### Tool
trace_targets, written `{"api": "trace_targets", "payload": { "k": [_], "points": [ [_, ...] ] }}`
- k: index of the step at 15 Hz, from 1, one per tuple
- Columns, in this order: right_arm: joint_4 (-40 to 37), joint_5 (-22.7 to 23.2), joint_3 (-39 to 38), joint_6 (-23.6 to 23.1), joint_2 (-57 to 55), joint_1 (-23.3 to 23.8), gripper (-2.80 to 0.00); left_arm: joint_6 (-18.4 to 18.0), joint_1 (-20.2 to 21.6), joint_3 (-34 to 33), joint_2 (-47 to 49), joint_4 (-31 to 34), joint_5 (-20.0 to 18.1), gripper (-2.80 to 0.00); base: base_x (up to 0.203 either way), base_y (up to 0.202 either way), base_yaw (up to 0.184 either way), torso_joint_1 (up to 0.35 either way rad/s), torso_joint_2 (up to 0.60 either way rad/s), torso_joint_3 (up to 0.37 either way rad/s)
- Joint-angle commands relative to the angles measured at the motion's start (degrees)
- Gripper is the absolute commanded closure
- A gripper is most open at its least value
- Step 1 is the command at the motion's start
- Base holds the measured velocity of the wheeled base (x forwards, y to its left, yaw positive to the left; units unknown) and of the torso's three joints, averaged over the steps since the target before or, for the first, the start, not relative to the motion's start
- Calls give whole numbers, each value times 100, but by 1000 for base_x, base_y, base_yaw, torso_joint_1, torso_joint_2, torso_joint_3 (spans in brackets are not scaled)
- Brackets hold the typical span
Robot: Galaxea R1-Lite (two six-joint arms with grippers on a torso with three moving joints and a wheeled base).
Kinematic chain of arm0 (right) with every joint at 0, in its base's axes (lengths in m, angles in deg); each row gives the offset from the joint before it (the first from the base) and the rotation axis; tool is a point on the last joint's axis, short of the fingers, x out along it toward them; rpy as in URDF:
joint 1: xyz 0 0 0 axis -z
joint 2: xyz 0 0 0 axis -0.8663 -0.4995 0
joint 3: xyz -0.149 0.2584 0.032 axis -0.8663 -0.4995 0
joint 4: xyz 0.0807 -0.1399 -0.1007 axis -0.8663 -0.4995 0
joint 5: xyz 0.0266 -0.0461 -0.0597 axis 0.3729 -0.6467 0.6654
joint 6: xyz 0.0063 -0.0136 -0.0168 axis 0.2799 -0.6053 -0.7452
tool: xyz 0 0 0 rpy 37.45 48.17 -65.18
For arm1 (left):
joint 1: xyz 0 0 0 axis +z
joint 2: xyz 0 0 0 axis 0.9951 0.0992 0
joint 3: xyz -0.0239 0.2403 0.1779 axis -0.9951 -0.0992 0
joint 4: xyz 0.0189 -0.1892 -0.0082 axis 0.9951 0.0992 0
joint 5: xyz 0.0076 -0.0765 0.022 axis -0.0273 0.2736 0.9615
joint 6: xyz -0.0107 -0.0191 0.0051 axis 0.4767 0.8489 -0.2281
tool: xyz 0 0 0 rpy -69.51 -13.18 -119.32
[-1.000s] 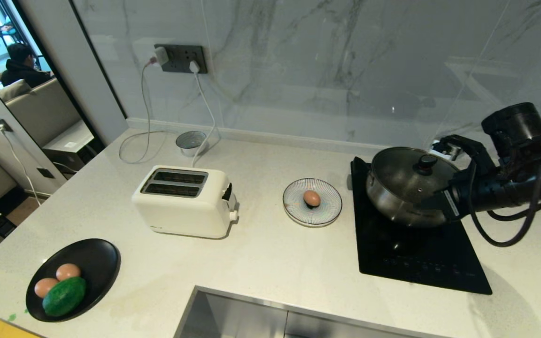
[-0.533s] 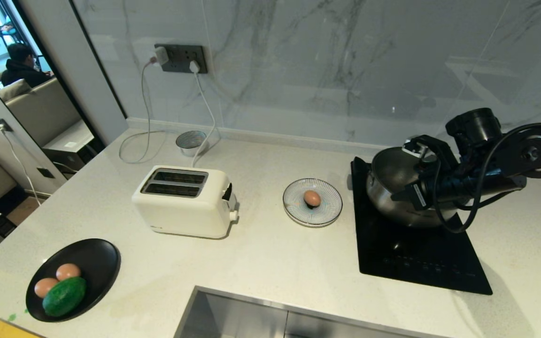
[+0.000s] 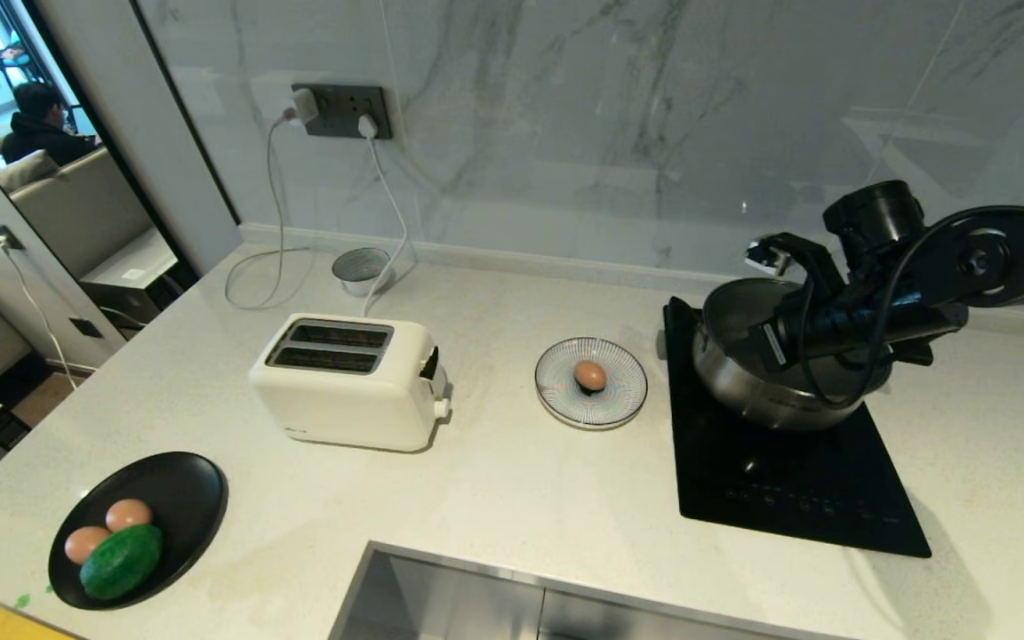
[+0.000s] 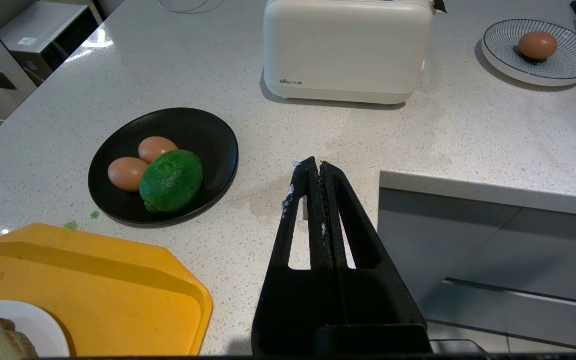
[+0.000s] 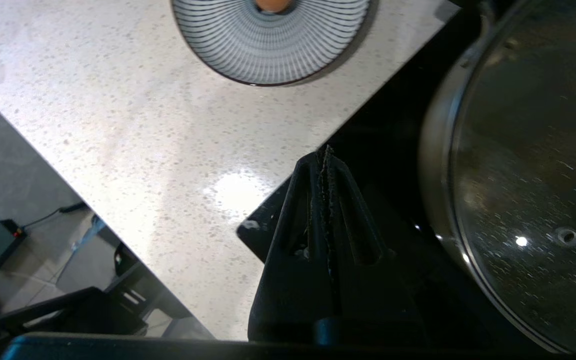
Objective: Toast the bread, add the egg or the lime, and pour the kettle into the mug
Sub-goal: Pick up the egg
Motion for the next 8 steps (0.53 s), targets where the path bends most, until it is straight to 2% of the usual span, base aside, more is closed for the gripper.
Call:
{"api": "trace_targets", "payload": {
  "k": [1,2,3,4,6,8],
  "points": [
    [-198,5,301,-5,-304,-225,0,3,-3,0,-4,0,0,0,0,0,0,0,0,0],
    [-215,-33,328,-4,-407,-327,0,-1,3,0,-4,0,0,0,0,0,0,0,0,0],
    [-193,-183,345,-4,-497,-399,-80,-4,-3,0,-4,0,0,0,0,0,0,0,0,0],
    [-153,-440,396,-7,-617,-472,-280,3,-1,0,-4,-7,0,0,0,0,0,0,0,0],
    [103,-947,573,-31,-968,-567,-280,0,-3,0,-4,0,0,0,0,0,0,0,0,0],
    [338,-1236,927,-48,-1330,-616,-280,2,6,0,-4,-4,0,0,0,0,0,0,0,0]
  ]
}}
